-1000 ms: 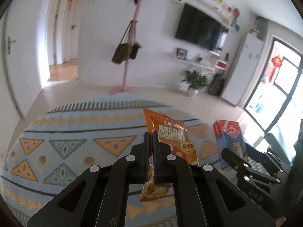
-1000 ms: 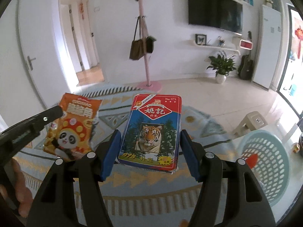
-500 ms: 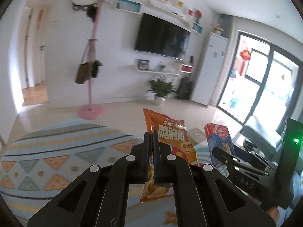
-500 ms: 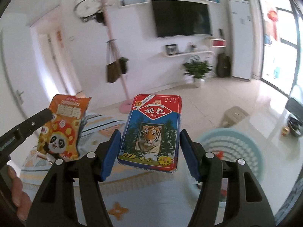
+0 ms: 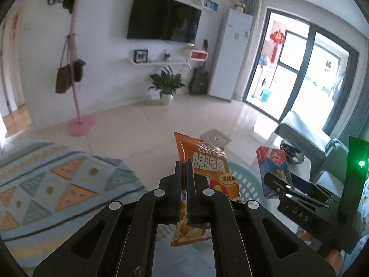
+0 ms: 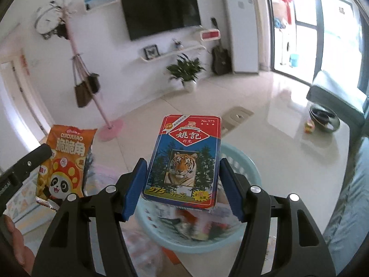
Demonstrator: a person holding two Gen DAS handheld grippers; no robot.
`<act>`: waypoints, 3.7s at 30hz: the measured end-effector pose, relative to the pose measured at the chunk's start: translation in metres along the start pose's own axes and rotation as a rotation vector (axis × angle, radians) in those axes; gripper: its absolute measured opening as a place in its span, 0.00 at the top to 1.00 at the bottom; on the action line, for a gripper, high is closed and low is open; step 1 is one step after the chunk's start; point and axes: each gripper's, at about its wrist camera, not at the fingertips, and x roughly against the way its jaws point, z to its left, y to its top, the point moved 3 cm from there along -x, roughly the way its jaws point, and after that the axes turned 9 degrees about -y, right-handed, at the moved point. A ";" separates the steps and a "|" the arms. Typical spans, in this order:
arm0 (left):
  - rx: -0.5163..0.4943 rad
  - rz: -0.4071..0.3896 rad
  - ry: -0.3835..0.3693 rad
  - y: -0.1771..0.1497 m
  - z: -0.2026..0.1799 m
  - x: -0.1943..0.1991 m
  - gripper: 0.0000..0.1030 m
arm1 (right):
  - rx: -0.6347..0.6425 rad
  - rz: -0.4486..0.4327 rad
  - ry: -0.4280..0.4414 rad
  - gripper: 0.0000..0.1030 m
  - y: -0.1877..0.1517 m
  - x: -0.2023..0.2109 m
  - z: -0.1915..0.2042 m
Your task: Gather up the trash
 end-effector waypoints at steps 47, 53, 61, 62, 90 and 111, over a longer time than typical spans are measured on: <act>0.043 -0.243 0.419 -0.093 0.056 0.154 0.14 | 0.187 -0.284 0.157 0.33 -0.063 0.124 0.116; 0.072 -0.275 0.469 -0.102 0.064 0.161 0.14 | 0.197 -0.329 0.126 0.33 -0.074 0.131 0.121; 0.089 -0.314 0.495 -0.103 0.065 0.170 0.13 | 0.174 -0.351 0.092 0.33 -0.081 0.123 0.111; 0.088 -0.315 0.497 -0.102 0.065 0.170 0.13 | 0.172 -0.348 0.088 0.33 -0.084 0.121 0.110; 0.053 -0.304 0.521 -0.104 0.058 0.170 0.07 | 0.187 -0.362 0.092 0.33 -0.090 0.124 0.113; 0.056 -0.300 0.524 -0.104 0.059 0.170 0.07 | 0.193 -0.379 0.086 0.33 -0.088 0.128 0.113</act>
